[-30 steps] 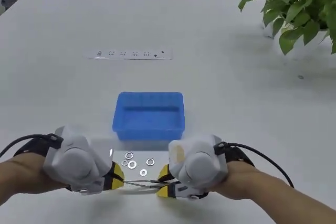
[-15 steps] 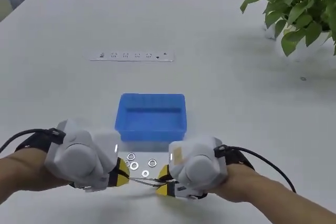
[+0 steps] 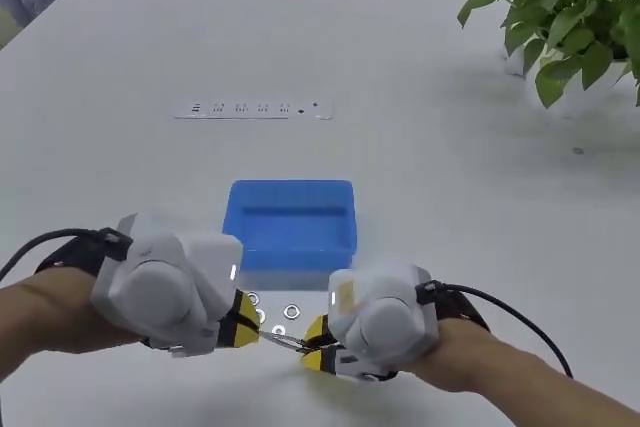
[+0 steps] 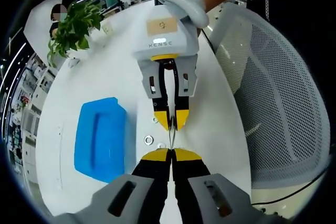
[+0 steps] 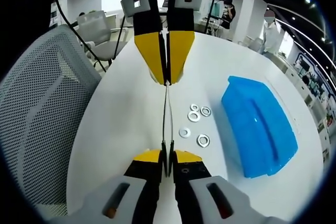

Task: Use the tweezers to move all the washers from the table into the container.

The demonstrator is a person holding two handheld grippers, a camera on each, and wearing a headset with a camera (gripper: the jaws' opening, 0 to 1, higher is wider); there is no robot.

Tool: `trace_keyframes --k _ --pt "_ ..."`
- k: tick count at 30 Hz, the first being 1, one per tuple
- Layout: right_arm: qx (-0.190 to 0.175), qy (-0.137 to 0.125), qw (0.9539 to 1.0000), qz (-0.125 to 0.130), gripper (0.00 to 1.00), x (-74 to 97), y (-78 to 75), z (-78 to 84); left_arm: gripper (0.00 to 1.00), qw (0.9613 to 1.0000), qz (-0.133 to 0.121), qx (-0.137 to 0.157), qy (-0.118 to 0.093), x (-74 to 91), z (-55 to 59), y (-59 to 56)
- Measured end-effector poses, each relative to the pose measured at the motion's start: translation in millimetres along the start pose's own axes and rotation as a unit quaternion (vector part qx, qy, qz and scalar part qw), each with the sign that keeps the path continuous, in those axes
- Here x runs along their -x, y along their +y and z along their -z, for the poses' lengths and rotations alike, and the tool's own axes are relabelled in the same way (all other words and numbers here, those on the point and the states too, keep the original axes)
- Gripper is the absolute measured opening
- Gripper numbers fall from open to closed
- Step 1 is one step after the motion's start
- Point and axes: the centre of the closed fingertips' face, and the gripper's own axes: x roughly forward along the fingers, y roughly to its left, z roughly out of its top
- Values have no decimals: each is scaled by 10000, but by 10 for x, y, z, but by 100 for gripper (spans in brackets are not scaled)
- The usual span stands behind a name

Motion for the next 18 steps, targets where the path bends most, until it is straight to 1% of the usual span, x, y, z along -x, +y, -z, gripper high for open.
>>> trace_keyframes --k 3,6,10,13,18 --pt "1 -68 9999 82 9 22 -35 -27 4 10000 -19 -89 11 30 -46 32" --pt "17 -177 9997 181 8 62 -82 -60 4 9999 -43 -139 -49 76 -107 72" --pt "-20 -302 9991 304 8 111 -155 -83 4 9997 -74 -235 -64 102 -170 136" --pt "-12 -322 9988 377 8 128 -191 -83 4 9995 -71 -292 -88 109 -219 171" --pt "-78 -355 9983 453 8 164 -234 -68 4 9992 -54 -373 -106 89 -268 224"
